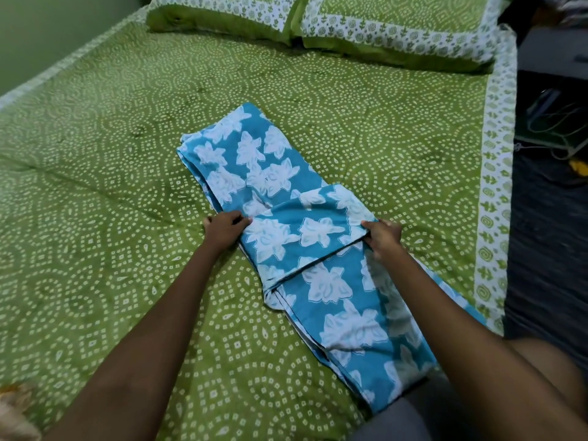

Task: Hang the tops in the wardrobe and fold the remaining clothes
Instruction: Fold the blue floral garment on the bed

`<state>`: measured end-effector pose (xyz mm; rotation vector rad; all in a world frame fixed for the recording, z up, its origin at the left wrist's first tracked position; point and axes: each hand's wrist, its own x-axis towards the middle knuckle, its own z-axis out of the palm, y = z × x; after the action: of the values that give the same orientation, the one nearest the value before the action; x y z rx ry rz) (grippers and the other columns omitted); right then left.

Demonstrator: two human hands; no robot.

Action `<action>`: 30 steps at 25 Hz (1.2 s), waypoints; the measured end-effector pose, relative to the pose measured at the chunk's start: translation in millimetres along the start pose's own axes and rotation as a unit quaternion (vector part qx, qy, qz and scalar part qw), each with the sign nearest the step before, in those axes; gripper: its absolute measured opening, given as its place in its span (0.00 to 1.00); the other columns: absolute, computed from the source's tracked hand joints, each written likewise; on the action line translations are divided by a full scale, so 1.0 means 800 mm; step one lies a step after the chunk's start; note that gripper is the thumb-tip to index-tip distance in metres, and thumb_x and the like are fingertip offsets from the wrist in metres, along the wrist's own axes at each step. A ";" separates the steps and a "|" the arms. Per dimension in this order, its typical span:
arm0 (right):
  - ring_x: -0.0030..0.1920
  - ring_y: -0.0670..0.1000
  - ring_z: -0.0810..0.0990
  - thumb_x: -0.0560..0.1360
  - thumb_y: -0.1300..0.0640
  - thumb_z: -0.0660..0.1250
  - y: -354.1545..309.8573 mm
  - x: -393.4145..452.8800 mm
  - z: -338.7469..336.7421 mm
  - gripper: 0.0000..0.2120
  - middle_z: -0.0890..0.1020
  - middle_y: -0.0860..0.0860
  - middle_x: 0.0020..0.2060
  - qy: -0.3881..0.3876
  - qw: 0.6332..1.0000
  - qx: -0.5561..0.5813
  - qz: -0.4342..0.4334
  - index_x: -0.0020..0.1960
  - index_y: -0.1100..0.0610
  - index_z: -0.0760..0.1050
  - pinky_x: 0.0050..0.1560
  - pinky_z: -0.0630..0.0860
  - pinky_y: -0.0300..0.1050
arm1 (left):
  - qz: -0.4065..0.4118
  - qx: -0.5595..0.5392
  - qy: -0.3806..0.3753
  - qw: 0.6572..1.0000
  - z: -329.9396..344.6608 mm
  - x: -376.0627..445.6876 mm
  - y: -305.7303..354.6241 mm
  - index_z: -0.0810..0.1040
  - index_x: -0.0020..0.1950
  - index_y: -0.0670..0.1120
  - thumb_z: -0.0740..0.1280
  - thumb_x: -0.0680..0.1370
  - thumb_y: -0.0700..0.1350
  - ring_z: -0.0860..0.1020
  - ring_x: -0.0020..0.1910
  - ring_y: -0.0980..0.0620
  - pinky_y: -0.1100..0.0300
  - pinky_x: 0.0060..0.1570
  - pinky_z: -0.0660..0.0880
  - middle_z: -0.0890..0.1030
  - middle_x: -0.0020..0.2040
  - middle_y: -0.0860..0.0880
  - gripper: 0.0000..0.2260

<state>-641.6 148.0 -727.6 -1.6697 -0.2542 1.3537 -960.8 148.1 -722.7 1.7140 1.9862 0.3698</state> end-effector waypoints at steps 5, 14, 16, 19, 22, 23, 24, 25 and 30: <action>0.43 0.50 0.76 0.73 0.66 0.66 -0.006 -0.028 0.011 0.15 0.81 0.58 0.49 0.062 0.960 -0.191 -0.197 0.60 0.65 0.76 0.40 0.70 0.40 | 0.014 0.152 0.101 0.983 0.005 -0.009 0.081 0.72 0.61 0.43 0.61 0.79 0.48 0.71 0.62 0.43 0.48 0.64 0.60 0.75 0.61 0.42 0.14; 0.66 0.56 0.73 0.75 0.68 0.62 0.039 -0.015 -0.030 0.17 0.76 0.58 0.63 -0.146 0.687 -0.496 -0.510 0.63 0.61 0.76 0.66 0.68 0.48 | 0.207 0.164 -0.024 0.964 0.104 -0.039 0.121 0.61 0.74 0.39 0.57 0.80 0.53 0.56 0.75 0.46 0.53 0.73 0.46 0.61 0.74 0.41 0.26; 0.55 0.57 0.80 0.75 0.68 0.62 0.036 -0.021 -0.023 0.15 0.81 0.59 0.56 -0.098 0.781 -0.387 -0.480 0.60 0.63 0.77 0.56 0.73 0.44 | 0.214 0.139 -0.033 0.966 0.097 -0.030 0.135 0.68 0.69 0.38 0.59 0.79 0.51 0.60 0.73 0.44 0.53 0.72 0.50 0.65 0.72 0.39 0.23; 0.45 0.52 0.79 0.75 0.65 0.65 0.022 -0.026 -0.006 0.12 0.82 0.59 0.49 0.009 0.907 -0.250 -0.340 0.58 0.64 0.77 0.42 0.70 0.38 | 0.236 0.122 -0.062 0.962 0.094 -0.011 0.152 0.74 0.66 0.42 0.56 0.78 0.53 0.67 0.66 0.42 0.52 0.68 0.57 0.72 0.66 0.39 0.22; 0.44 0.50 0.76 0.75 0.60 0.68 0.004 -0.011 -0.005 0.14 0.81 0.59 0.51 0.068 0.960 -0.184 -0.199 0.59 0.64 0.75 0.42 0.69 0.39 | 0.179 0.061 0.020 0.982 0.093 0.017 0.166 0.69 0.69 0.44 0.60 0.78 0.50 0.67 0.66 0.44 0.51 0.65 0.59 0.70 0.68 0.42 0.21; 0.44 0.50 0.76 0.74 0.59 0.69 0.003 -0.007 -0.007 0.15 0.81 0.59 0.52 0.072 0.968 -0.169 -0.172 0.59 0.63 0.75 0.43 0.70 0.40 | 0.138 0.038 0.041 0.989 0.089 0.027 0.172 0.68 0.69 0.43 0.61 0.78 0.50 0.67 0.67 0.44 0.51 0.66 0.60 0.69 0.68 0.43 0.21; 0.45 0.50 0.76 0.73 0.58 0.70 0.003 -0.005 -0.008 0.15 0.81 0.58 0.52 0.073 0.971 -0.162 -0.162 0.58 0.63 0.75 0.44 0.71 0.41 | 0.104 0.026 0.038 0.994 0.084 0.038 0.180 0.68 0.69 0.42 0.62 0.78 0.50 0.67 0.66 0.44 0.51 0.65 0.61 0.70 0.67 0.43 0.22; 0.45 0.51 0.76 0.72 0.57 0.71 0.004 -0.007 -0.007 0.16 0.81 0.58 0.52 0.073 0.972 -0.157 -0.162 0.58 0.62 0.75 0.45 0.74 0.43 | 0.083 0.024 0.010 0.996 0.079 0.048 0.187 0.69 0.68 0.42 0.63 0.78 0.51 0.69 0.65 0.43 0.51 0.64 0.63 0.72 0.66 0.42 0.22; 0.39 0.52 0.77 0.70 0.55 0.74 0.005 -0.027 -0.005 0.24 0.76 0.53 0.44 0.079 0.976 -0.147 -0.136 0.60 0.58 0.66 0.46 0.77 0.50 | 0.034 0.034 -0.115 0.992 0.059 0.079 0.202 0.76 0.56 0.39 0.65 0.76 0.57 0.75 0.58 0.40 0.54 0.51 0.70 0.78 0.56 0.38 0.22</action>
<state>-647.6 129.9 -716.4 -1.8963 -0.5911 1.0085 -805.1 233.6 -692.9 1.7827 1.7961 0.1216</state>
